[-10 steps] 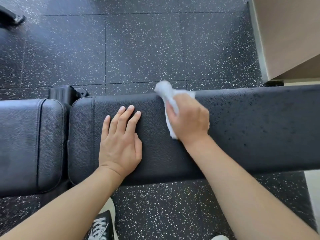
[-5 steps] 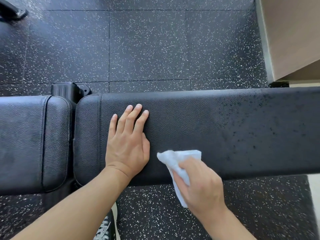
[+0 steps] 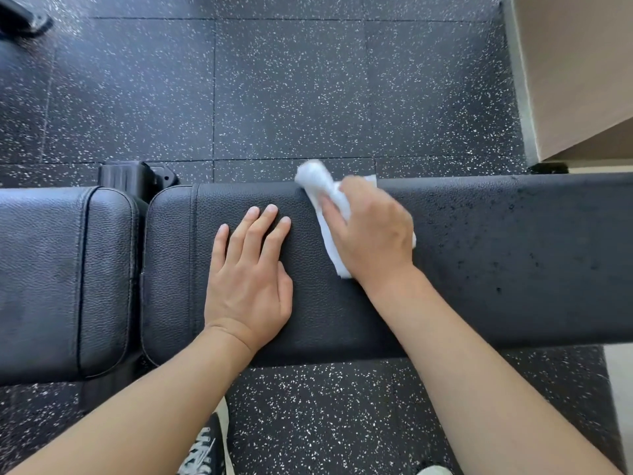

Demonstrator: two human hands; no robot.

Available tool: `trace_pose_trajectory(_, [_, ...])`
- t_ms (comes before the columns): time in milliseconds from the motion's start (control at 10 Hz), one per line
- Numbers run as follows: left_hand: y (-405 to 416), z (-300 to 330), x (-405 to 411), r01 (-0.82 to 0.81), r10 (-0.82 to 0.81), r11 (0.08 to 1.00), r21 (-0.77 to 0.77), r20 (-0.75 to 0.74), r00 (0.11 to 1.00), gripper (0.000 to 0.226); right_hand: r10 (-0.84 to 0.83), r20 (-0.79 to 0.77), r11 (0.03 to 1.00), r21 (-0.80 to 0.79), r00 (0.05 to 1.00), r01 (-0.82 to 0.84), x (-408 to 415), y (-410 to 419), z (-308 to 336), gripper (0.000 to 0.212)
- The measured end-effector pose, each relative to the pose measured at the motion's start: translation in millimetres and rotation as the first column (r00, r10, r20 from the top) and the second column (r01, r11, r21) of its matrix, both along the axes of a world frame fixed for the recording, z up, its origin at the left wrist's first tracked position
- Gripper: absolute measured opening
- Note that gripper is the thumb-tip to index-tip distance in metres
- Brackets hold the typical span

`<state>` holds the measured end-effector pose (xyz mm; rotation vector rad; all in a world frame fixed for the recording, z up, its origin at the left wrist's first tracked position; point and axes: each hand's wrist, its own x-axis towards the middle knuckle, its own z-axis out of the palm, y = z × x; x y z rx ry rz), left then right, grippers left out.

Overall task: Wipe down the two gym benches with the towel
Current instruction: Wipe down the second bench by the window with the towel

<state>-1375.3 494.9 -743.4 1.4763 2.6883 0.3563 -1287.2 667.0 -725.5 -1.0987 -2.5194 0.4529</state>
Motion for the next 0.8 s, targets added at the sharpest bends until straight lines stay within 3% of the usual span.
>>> trace_pose_trajectory(200, [-1, -1, -1, -0.003, 0.003, 1.000, 0.012, 0.006, 1.000, 0.063, 0.076, -0.035, 0.992, -0.094, 0.996, -0.079, 99, -65, 10, 0.036])
trace_pose_trajectory(300, [0, 0, 0, -0.002, 0.002, 1.000, 0.005, 0.011, 1.000, 0.064, 0.060, 0.074, 0.977, -0.209, 0.995, -0.043, 107, -64, 22, 0.040])
trace_pose_trajectory(400, [0, 0, 0, -0.001, 0.001, 1.000, -0.001, 0.015, 1.000, 0.064, 0.071, 0.012, 0.945, -0.322, 0.997, -0.063, 93, -56, 35, 0.039])
trace_pose_trajectory(500, [0, 0, 0, -0.002, 0.002, 1.000, -0.002, 0.011, 1.000, 0.064, 0.083, -0.031, 0.912, -0.399, 0.996, -0.089, 98, -57, 38, 0.023])
trace_pose_trajectory(800, [-1, -1, 0, -0.004, 0.004, 1.000, -0.001, 0.007, 1.000, 0.064, 0.130, 0.057, 0.965, -0.238, 0.990, -0.113, 116, -90, 26, 0.027])
